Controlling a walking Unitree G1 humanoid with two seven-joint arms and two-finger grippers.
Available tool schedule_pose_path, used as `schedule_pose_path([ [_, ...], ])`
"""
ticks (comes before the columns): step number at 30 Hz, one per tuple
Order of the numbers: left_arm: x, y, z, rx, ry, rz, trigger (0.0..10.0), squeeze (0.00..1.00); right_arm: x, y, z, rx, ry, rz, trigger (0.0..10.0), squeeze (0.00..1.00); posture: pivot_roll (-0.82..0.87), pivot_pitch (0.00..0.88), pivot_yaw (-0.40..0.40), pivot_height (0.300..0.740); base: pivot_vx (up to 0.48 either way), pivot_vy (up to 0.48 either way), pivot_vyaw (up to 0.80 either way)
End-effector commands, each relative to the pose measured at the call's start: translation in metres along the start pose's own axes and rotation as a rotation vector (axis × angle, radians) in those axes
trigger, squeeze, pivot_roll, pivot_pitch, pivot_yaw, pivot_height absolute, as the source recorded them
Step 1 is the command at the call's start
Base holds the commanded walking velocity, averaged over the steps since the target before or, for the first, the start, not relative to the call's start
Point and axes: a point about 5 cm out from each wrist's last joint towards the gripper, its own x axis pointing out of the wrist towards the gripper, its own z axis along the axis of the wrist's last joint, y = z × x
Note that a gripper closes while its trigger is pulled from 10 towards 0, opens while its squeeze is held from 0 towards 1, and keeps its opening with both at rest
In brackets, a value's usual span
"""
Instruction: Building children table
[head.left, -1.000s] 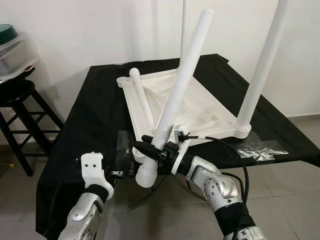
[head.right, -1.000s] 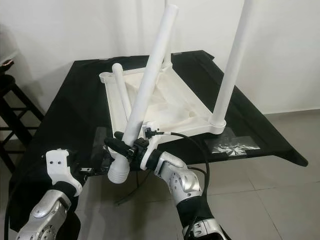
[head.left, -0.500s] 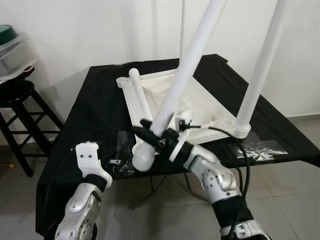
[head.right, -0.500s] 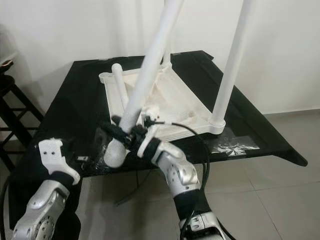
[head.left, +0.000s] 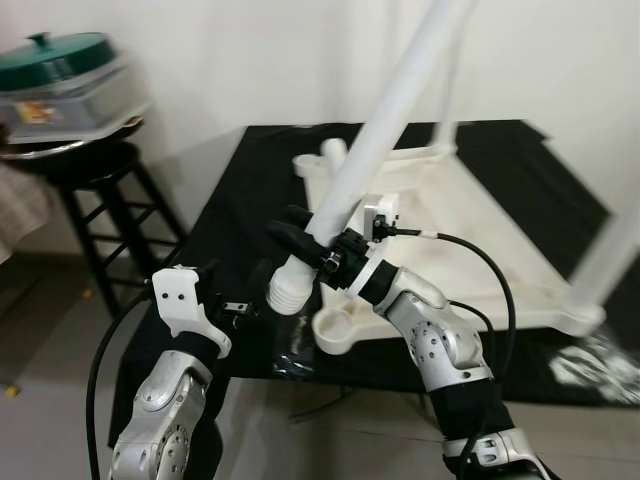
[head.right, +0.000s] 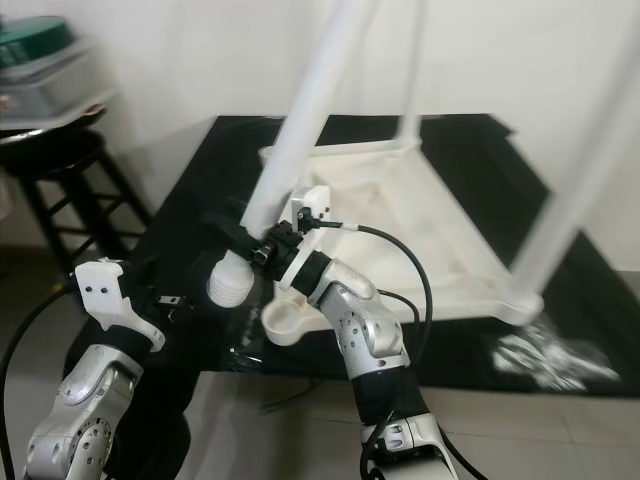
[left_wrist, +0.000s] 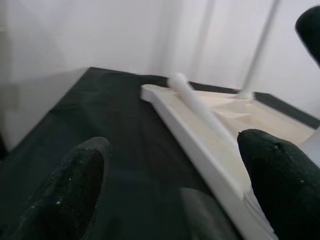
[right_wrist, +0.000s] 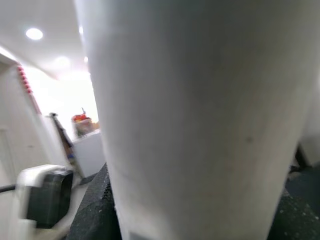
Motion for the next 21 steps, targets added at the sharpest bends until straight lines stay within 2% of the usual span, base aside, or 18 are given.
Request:
schedule_pose_path([
  [1,0.003,-0.008,-0.002,-0.010,0.010,-0.033,10.0,0.00,-0.002,-0.001,0.007,-0.013,-0.024,0.002,10.0,0.00,-0.03,0.000,0.034,0.740,0.307,0.000,0.00],
  [8,0.000,-0.008,-0.003,-0.014,0.021,-0.045,10.0,0.00,-0.001,0.004,0.010,-0.014,-0.041,0.041,10.0,0.00,-0.03,0.000,0.034,0.740,0.313,0.000,0.00],
  [12,-0.001,-0.010,-0.010,-0.023,0.071,-0.043,10.0,0.00,-0.006,0.011,0.007,-0.030,0.017,0.130,10.0,0.00,-0.03,0.000,0.037,0.740,0.000,0.000,0.00],
  [14,-0.004,-0.008,-0.017,0.008,0.111,-0.023,10.0,0.00,-0.015,0.017,0.007,-0.047,0.079,0.248,10.0,0.00,-0.03,0.000,0.040,0.740,0.000,0.000,0.00],
  [16,-0.004,-0.008,-0.017,0.008,0.111,-0.023,10.0,0.00,-0.015,0.017,0.007,-0.047,0.079,0.248,10.0,0.00,-0.03,0.000,0.040,0.740,0.000,0.000,0.00],
  [17,-0.005,-0.006,-0.020,0.027,0.128,-0.012,10.0,0.00,-0.020,0.020,0.007,-0.050,0.108,0.303,10.0,0.00,-0.03,0.000,0.040,0.740,0.000,0.000,0.00],
  [19,-0.012,0.003,-0.029,0.109,0.182,0.053,10.0,0.00,-0.037,0.023,0.005,-0.073,0.243,0.460,10.0,0.00,-0.03,0.000,0.036,0.740,0.000,0.000,0.00],
  [21,-0.012,0.003,-0.029,0.109,0.182,0.053,10.0,0.00,-0.037,0.023,0.005,-0.073,0.243,0.460,10.0,0.00,-0.03,0.000,0.036,0.740,0.000,0.000,0.00],
])
